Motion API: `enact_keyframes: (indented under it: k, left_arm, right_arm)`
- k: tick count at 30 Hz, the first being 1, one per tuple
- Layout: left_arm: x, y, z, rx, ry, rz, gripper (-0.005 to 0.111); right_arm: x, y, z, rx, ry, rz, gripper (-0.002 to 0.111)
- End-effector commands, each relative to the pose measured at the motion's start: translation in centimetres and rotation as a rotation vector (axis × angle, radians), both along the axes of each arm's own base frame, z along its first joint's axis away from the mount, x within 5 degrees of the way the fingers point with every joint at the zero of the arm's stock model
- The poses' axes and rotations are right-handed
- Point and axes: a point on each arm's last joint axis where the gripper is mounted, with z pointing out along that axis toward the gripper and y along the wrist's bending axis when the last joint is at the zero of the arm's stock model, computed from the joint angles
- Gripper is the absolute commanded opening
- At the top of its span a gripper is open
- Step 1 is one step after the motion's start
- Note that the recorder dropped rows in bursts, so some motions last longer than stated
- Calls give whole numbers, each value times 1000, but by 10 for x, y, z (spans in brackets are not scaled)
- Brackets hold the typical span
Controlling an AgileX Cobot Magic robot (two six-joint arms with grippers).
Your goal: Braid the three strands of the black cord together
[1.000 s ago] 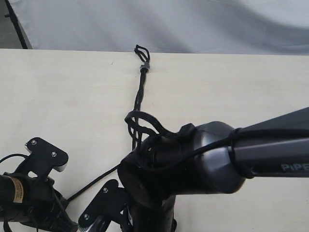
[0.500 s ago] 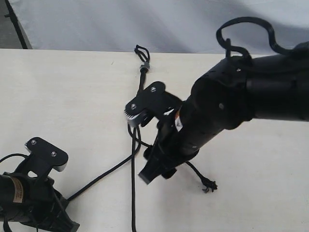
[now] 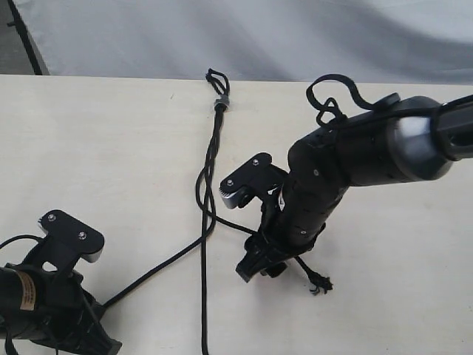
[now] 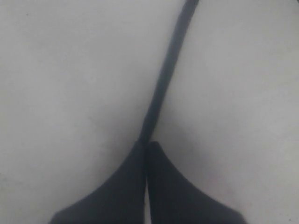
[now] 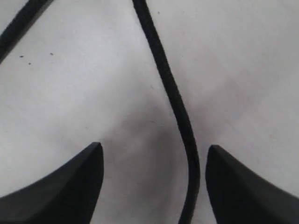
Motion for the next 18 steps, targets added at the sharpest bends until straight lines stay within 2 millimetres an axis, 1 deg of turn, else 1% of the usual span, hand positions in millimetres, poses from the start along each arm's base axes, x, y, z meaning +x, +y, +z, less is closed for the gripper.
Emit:
enact_keyframes:
  k: [1, 5, 6, 11, 14, 18]
  left_arm:
    - [-6, 2, -3, 23, 44, -4, 0]
    - [-7, 3, -4, 30, 58, -2, 0]
    - [-7, 3, -4, 31, 63, 1, 0]
    - [-18, 10, -12, 22, 81, 48, 0]
    - [-19, 11, -13, 17, 78, 54, 0]
    - [-19, 11, -12, 16, 75, 53, 0]
  right_arm:
    - [2, -3, -5, -19, 9, 10, 40]
    - [-1, -6, -5, -48, 42, 9, 4]
    - [-2, -7, -5, -56, 51, 7, 0]
    - [-6, -10, -6, -94, 96, 6, 0]
    - [-7, -11, -4, -101, 103, 6, 0]
    - [-8, -12, 17, -61, 56, 6, 0]
